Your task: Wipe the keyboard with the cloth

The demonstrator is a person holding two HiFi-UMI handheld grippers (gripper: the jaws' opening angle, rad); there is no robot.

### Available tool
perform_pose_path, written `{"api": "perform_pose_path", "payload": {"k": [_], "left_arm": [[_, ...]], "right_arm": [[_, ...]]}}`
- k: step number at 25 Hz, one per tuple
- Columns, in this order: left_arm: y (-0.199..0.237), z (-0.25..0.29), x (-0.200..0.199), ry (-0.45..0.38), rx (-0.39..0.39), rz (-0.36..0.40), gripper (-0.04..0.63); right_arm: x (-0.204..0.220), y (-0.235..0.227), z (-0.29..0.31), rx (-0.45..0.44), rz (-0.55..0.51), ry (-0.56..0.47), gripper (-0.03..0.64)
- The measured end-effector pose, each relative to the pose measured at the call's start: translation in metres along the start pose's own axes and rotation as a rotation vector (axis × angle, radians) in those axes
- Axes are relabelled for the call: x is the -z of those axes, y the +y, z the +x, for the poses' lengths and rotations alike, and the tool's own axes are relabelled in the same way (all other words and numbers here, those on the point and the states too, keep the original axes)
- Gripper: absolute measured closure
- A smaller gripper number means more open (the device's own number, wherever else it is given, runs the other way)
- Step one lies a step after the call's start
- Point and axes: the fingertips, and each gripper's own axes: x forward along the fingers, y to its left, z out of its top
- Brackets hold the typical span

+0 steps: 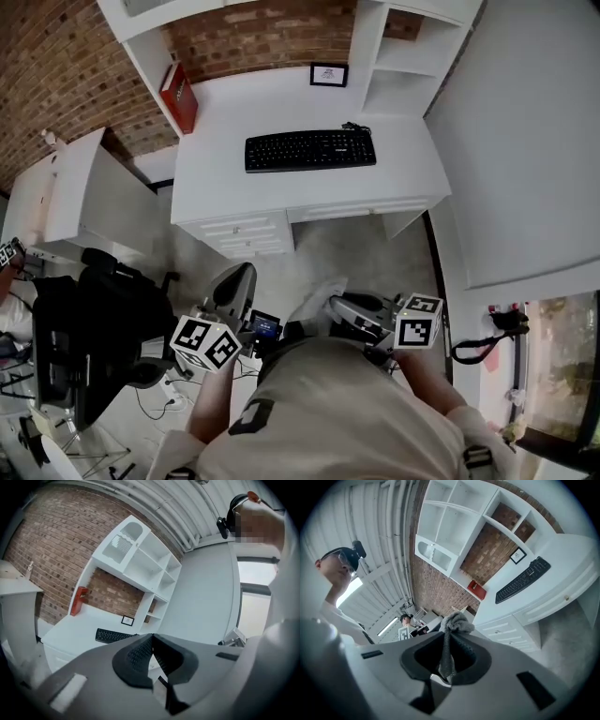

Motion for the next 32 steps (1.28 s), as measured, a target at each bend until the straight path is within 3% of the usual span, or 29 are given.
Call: {"api": "perform_pose_path", "payload": {"k": [4,9,21,26,32], "left_arm": [[-0.011,0.019,-0.006,0.012,0.032,-0.004,0.591],[-0.042,0.050,0.005,0.029,0.054,-0.008,0.591],[-0.081,0.100,0.008,-0.009,-0.033,-0.067,0.591],[-0.102,0.113,0.015,-0.012,-0.029,-0.084,0.591],[-0.077,0.116,0.016,0.004,-0.158,-0.085,0.591]], "right_arm": [[-0.011,-0.006,-0.015,-0.010,-0.018,-0.027,0.586],[-0.026,-0.013,-0.032,-0.034,-0.086,0.009,0.584],[-0.064,-0.052,-0.074,-0.147,-0.085,0.041,0.584],[-0.067,-0.063,-0.082,-0.191,-0.071,0.079,0.584],[-0.069,-0.072,-0.074,-0.235,-0.055,0.115,0.584]]}}
